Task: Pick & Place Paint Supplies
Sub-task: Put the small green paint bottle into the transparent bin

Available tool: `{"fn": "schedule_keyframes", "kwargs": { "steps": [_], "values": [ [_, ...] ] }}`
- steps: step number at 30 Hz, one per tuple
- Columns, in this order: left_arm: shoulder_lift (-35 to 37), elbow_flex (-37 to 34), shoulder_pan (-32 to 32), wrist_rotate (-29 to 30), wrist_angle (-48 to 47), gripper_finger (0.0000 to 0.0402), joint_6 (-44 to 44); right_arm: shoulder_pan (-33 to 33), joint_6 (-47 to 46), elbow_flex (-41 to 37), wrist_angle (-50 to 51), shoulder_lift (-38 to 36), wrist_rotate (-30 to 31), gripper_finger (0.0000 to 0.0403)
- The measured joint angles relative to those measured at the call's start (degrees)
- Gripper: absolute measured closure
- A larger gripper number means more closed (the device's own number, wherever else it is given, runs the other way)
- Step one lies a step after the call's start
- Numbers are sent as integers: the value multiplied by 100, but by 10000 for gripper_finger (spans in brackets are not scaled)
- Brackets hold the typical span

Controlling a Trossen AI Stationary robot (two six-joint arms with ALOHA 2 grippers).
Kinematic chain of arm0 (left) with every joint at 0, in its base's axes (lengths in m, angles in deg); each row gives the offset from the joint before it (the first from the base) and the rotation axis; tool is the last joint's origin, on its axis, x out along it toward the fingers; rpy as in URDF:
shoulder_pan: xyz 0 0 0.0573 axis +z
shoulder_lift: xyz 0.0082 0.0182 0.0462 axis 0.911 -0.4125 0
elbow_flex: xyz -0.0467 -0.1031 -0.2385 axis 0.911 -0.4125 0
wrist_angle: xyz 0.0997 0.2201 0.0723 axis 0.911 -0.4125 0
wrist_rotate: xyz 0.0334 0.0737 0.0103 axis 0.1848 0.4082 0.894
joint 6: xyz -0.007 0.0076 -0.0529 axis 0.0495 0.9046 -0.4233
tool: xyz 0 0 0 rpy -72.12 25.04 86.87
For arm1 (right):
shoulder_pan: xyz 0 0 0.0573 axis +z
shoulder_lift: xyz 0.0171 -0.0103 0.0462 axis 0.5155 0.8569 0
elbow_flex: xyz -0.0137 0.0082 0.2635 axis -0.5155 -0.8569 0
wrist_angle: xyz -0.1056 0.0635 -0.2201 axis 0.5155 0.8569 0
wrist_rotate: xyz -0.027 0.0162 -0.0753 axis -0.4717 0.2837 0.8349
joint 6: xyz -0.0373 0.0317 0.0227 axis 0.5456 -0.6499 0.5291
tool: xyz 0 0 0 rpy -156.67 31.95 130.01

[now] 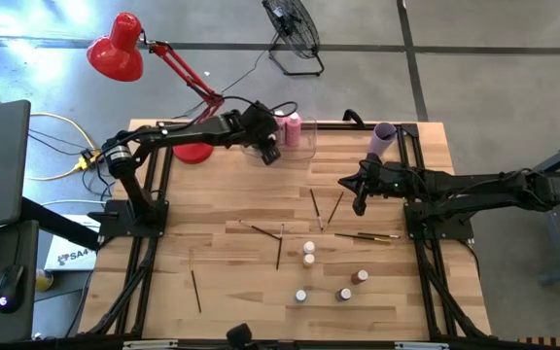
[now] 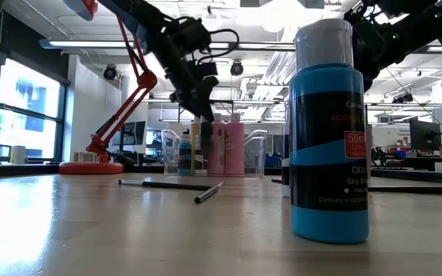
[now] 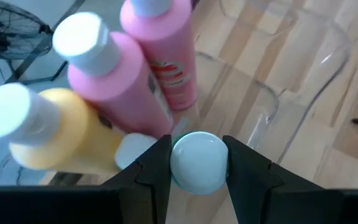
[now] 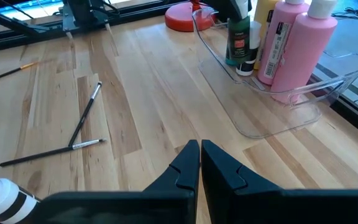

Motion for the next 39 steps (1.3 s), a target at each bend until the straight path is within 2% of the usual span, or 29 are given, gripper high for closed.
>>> {"fn": "schedule_keyframes", "kwargs": {
  "steps": [5,20,26,39],
  "values": [
    [0,-87,0,-314,329,281,-143,0,0,0,-76,0,0,395],
    [-6,-301,-2,-336,617,281,-533,1,0,0,-131,-2,0,395],
    [-299,-290,-83,-456,921,281,-596,-1,0,0,-187,-2,0,395],
    [-431,-286,-76,-378,673,281,-595,0,0,0,-174,-2,0,395]
  ]
}}
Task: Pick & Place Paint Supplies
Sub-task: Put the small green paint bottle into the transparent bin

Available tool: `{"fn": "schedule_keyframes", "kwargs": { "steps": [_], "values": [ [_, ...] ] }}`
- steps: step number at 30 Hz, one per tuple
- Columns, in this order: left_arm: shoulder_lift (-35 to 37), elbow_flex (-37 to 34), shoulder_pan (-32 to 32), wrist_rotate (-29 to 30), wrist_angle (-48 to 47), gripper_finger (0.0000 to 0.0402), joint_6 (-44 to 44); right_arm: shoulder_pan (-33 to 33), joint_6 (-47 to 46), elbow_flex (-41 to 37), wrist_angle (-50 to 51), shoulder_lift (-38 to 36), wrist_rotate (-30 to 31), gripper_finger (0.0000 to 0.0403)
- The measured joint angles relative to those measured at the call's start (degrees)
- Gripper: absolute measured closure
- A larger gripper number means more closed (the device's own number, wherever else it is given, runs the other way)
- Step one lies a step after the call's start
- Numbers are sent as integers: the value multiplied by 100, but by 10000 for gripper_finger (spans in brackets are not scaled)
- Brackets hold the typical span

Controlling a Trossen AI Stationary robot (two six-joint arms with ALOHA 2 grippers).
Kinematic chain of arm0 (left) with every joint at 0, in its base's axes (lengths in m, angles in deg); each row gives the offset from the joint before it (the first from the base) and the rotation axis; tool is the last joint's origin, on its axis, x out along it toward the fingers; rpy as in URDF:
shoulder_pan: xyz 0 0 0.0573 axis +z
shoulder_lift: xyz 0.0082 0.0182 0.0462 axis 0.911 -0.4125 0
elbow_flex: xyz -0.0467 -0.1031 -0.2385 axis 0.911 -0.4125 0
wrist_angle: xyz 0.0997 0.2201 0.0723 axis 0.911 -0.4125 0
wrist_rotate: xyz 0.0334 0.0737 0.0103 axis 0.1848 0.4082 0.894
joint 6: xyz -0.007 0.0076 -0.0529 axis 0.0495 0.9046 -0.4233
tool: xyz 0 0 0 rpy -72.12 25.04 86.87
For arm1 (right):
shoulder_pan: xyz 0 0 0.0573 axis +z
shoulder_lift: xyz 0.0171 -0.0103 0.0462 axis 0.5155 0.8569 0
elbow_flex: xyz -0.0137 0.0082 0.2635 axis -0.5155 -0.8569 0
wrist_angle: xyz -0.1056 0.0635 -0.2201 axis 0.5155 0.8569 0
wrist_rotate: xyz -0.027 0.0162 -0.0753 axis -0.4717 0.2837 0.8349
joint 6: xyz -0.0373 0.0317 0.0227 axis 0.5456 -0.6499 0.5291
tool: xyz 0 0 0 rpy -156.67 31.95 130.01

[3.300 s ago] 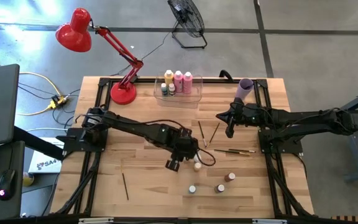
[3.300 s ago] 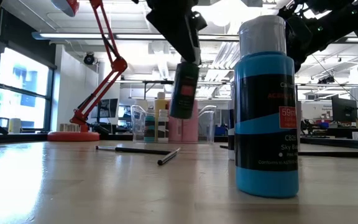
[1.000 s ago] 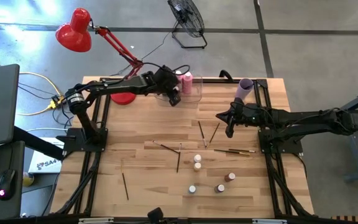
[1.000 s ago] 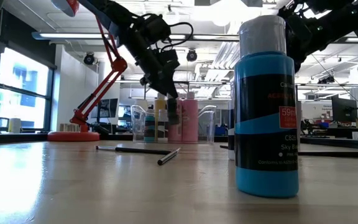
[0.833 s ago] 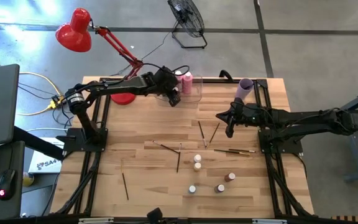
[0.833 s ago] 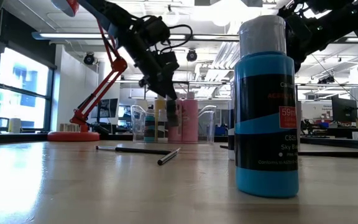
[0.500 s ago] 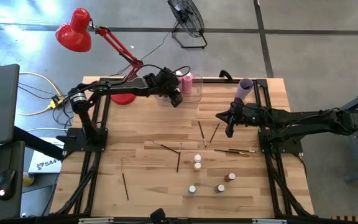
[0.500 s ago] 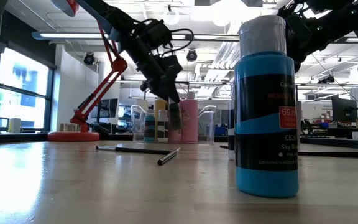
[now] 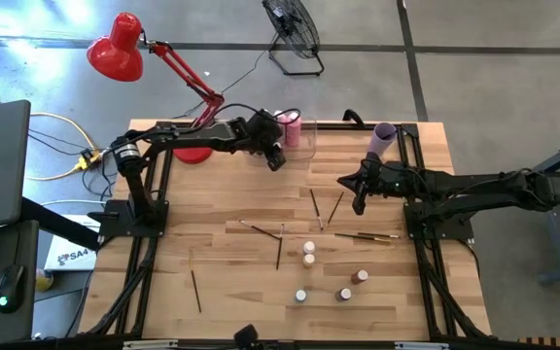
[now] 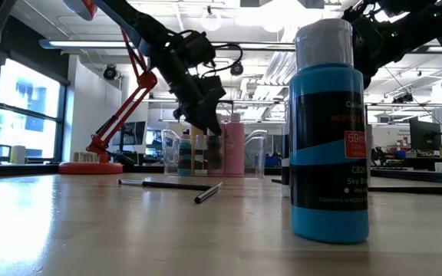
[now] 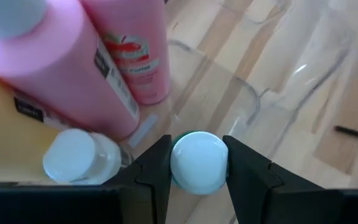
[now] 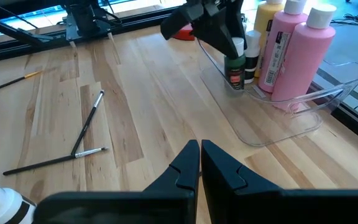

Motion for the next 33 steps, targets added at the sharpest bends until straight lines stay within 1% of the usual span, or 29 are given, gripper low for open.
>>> {"fn": "schedule_keyframes", "kwargs": {
  "steps": [2,13,22,29,33],
  "values": [
    [-54,-1,0,99,-50,281,-2,-1,0,0,2,0,0,395],
    [-111,-2,0,92,-87,281,-10,2,0,0,4,0,0,395],
    [-100,7,0,494,-344,281,-92,-1,0,0,15,0,-2,395],
    [139,-11,0,719,-684,281,-209,-1,0,0,17,0,0,395],
    [238,-2,2,588,-627,281,-294,0,0,0,21,0,0,395]
  ]
}}
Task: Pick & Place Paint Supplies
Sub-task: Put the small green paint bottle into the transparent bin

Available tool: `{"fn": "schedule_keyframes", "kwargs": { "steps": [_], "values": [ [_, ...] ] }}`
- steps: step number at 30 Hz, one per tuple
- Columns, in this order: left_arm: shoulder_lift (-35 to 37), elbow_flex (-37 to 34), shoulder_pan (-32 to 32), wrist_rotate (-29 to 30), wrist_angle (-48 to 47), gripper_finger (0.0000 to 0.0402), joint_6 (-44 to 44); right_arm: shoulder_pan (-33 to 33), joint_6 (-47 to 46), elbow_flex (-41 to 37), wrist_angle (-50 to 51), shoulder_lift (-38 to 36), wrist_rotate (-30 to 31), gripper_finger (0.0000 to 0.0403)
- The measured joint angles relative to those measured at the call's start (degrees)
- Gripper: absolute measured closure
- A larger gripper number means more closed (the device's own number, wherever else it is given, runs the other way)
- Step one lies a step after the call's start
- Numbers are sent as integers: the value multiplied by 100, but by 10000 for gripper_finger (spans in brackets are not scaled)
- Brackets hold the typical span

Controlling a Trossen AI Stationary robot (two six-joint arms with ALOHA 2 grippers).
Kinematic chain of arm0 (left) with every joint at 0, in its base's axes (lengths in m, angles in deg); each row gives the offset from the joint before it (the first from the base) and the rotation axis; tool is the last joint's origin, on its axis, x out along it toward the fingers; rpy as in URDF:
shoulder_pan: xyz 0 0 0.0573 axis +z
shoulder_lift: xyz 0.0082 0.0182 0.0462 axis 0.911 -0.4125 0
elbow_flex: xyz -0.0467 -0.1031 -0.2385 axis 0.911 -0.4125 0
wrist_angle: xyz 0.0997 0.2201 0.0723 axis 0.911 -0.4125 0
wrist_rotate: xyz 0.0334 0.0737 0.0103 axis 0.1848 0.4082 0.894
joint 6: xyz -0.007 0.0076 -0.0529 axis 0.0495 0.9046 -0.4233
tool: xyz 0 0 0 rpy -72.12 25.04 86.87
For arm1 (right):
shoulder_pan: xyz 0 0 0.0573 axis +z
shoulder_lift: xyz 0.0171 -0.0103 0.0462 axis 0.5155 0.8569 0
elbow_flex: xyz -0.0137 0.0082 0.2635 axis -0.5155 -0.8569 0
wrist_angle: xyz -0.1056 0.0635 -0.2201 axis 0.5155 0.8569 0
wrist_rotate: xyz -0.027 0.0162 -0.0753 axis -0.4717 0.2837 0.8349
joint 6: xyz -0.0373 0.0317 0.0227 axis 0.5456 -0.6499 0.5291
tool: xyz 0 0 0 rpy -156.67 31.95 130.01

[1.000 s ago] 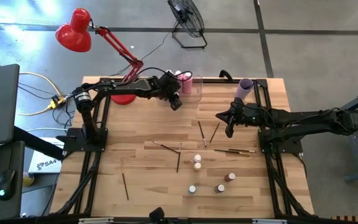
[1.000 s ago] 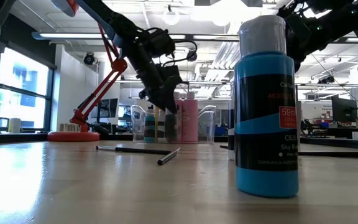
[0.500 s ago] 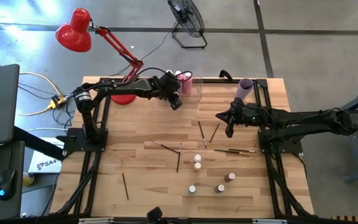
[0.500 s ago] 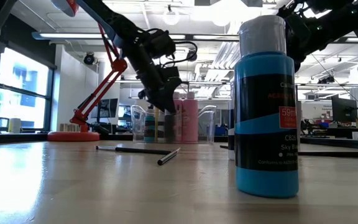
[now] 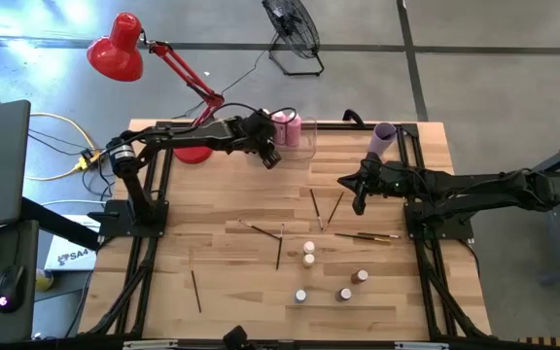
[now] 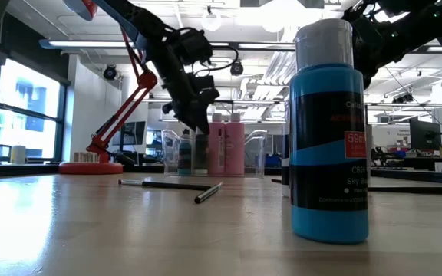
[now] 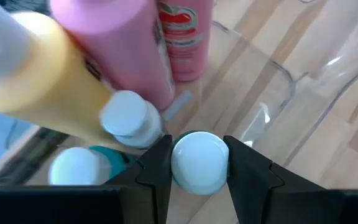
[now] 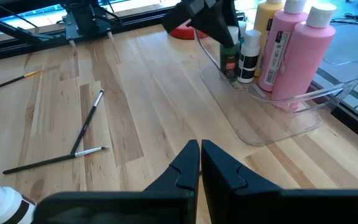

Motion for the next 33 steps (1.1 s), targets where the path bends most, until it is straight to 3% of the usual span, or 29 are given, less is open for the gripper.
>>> {"fn": "schedule_keyframes", "kwargs": {
  "steps": [33],
  "values": [
    [-11,-2,0,3,-202,273,-172,1,-21,0,-7,0,-2,395]
  ]
}}
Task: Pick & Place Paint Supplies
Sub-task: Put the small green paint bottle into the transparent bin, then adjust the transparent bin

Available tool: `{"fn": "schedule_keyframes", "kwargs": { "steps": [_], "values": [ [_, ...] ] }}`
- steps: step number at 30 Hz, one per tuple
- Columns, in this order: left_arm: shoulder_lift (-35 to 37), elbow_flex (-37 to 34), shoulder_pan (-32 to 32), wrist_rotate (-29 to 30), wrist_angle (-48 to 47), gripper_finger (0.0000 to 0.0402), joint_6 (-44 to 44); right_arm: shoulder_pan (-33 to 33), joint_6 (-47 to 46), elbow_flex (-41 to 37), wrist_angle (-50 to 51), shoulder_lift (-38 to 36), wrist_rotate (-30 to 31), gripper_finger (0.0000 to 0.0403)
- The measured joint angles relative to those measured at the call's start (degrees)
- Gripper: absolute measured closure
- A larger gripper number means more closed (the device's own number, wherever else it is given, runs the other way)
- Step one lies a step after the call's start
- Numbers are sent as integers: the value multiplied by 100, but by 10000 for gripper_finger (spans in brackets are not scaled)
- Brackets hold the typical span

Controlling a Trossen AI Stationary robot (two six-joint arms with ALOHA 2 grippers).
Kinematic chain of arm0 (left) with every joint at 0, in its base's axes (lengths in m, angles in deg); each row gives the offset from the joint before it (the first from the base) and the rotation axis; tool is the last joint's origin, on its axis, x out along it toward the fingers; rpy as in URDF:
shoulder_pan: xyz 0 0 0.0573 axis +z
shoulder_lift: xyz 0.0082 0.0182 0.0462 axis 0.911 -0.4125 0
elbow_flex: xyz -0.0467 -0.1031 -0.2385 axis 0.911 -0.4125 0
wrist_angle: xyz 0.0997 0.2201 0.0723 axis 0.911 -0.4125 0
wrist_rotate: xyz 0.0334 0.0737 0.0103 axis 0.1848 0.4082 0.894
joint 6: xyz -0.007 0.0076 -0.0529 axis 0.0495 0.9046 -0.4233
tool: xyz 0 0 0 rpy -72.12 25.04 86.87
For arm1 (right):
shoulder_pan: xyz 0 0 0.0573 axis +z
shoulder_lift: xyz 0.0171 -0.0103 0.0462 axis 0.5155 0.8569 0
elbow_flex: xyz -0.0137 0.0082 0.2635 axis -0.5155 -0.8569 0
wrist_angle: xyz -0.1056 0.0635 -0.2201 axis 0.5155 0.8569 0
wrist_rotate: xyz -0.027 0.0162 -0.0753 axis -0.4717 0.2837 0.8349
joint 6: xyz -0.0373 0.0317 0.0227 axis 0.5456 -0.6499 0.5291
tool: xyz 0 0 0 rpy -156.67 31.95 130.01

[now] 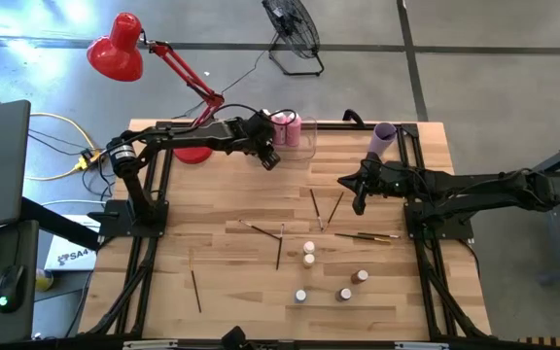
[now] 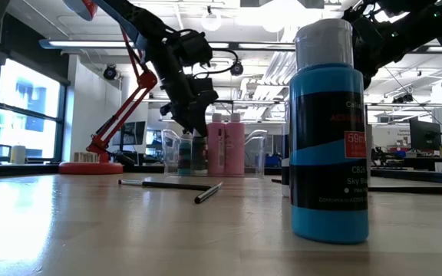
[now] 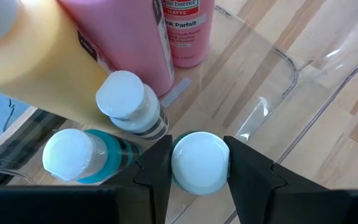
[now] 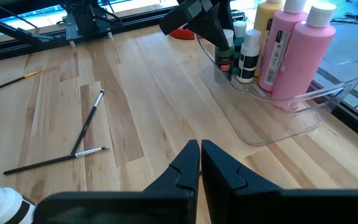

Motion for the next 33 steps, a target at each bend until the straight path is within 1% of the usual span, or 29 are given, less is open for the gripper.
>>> {"fn": "schedule_keyframes", "kwargs": {
  "steps": [18,21,28,30,33],
  "values": [
    [-2,0,0,-4,-111,261,72,0,-1,0,2,0,-2,395],
    [-4,0,0,-7,-142,240,79,-1,-1,0,2,0,-12,395],
    [-4,0,0,-7,-50,172,81,-1,-45,0,4,0,-21,395],
    [-4,0,0,-7,21,160,81,0,-45,0,7,0,-20,395],
    [-4,0,0,-7,184,153,83,1,-45,0,8,0,-20,395]
  ]
}}
